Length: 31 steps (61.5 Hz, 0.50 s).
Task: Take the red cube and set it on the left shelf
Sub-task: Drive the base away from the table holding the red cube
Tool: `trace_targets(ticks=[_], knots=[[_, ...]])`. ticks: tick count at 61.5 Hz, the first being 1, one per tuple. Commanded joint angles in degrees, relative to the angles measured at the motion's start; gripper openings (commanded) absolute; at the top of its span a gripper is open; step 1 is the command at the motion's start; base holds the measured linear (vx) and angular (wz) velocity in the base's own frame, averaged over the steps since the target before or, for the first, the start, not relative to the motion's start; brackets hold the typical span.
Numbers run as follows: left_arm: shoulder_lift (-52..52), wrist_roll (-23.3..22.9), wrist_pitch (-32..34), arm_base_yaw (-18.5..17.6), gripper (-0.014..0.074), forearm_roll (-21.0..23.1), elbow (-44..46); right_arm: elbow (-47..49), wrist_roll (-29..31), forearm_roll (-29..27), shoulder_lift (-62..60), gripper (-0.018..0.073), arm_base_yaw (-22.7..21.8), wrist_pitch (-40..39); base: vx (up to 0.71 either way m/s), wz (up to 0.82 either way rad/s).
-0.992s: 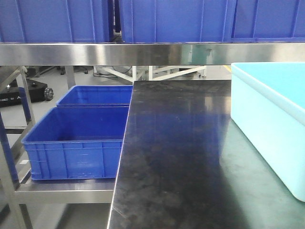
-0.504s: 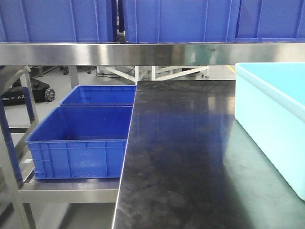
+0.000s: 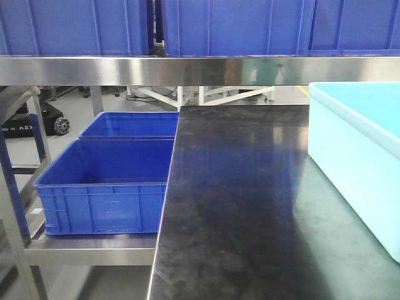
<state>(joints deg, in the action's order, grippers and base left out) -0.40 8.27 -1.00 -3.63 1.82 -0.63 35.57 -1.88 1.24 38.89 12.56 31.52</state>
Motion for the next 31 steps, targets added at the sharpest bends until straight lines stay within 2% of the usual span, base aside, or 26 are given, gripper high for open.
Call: trace_targets(ticks=[1,31], knots=[[0.47,0.03,4.76,0.11,0.0106,0.57,-1.26,1.76,0.51,0.1,0.44,0.0059,0.06,-4.05,0.0,0.0],[0.47,0.03,4.76,0.11,0.0106,0.57,-1.26,1.76,0.51,0.1,0.44,0.0059,0.06,-4.05,0.0,0.12]])
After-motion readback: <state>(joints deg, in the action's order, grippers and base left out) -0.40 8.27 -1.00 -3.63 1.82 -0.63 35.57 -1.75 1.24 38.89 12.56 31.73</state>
